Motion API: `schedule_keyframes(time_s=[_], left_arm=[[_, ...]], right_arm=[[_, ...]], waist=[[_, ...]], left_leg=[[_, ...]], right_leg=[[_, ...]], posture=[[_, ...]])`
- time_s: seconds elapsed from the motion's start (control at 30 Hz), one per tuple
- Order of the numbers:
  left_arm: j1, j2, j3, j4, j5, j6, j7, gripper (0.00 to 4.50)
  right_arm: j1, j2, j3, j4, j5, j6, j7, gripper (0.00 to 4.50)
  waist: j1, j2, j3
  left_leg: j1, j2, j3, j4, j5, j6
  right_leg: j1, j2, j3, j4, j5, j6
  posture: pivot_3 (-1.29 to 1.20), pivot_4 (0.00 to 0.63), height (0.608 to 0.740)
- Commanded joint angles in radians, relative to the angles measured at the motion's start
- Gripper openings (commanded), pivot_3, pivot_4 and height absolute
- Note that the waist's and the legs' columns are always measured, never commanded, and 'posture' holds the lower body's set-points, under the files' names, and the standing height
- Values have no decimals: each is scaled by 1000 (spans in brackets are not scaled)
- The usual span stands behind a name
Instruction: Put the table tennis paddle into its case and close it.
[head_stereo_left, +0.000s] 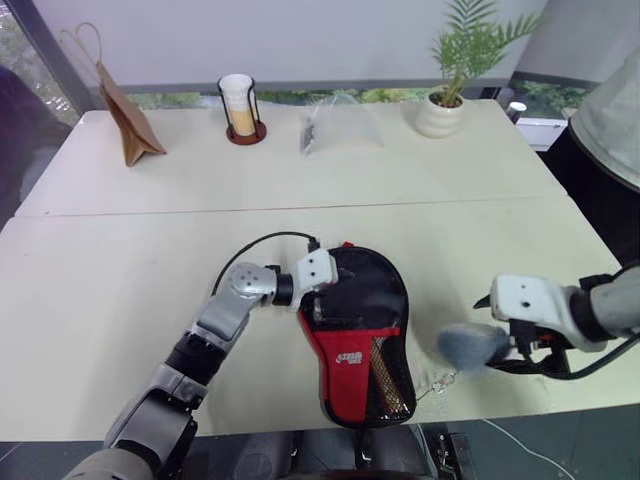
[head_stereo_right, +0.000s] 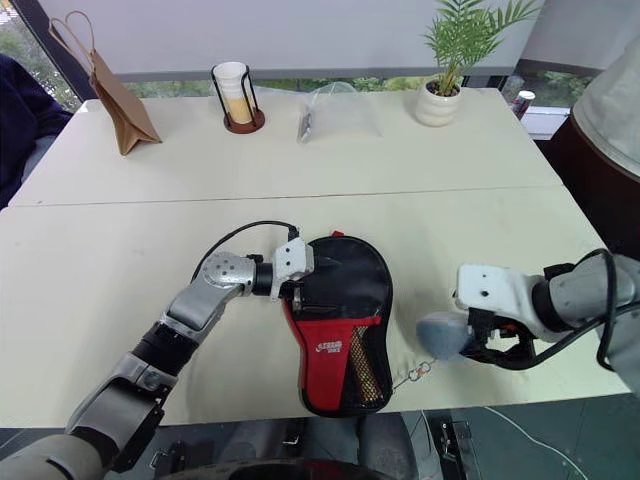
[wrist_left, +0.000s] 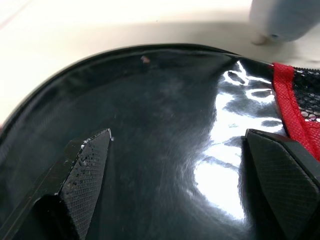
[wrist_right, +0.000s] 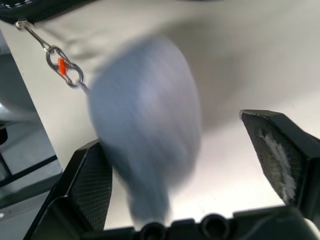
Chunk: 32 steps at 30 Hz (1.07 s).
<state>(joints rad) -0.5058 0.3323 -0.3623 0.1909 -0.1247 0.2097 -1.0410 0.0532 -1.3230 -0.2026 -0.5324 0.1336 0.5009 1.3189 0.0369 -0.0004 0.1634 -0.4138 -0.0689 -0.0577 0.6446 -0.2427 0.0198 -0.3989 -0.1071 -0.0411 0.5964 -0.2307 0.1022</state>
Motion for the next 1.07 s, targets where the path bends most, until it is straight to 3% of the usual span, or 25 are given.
schedule_keyframes(time_s=[0.03, 0.13, 0.37, 0.67, 1.07], left_arm=[[-26, 46, 77, -73, -76, 116, -29, 4500], [-48, 88, 136, -147, -148, 205, -53, 4500], [-74, 313, 332, -367, -382, 444, -147, 4500], [27, 576, 547, -565, -596, 638, -177, 4500], [101, 659, 645, -641, -731, 711, -99, 4500]], right_arm=[[-65, -38, -91, 55, 55, -16, 45, 4441], [-106, -43, -123, 86, 109, 6, 71, 4441], [-241, -36, -174, 123, 303, 145, 100, 4441], [-333, -19, -187, 137, 433, 248, 37, 4441], [-328, -5, -164, 150, 449, 224, -6, 4441]], waist=[[1, 1, 1], [3, 1, 3], [2, 3, 17], [2, 4, 20], [1, 4, 20]], left_leg=[[-3, 0, 0, 1, 0, 0], [-12, 0, 0, 2, 2, 3], [-14, -2, 0, 3, 2, 3], [-14, -2, 1, 2, 2, 3], [-14, -3, 2, 2, 2, 2]], right_leg=[[-4, 0, 0, 2, 2, -1], [-13, 1, -1, 4, 4, -2], [-14, 0, -1, 3, 4, -2], [-15, -1, -1, 3, 4, -2], [-15, -2, 0, 4, 4, -2]], posture=[[0, 150, 734], [0, 150, 734], [0, 150, 734], [0, 150, 734], [0, 150, 734]])
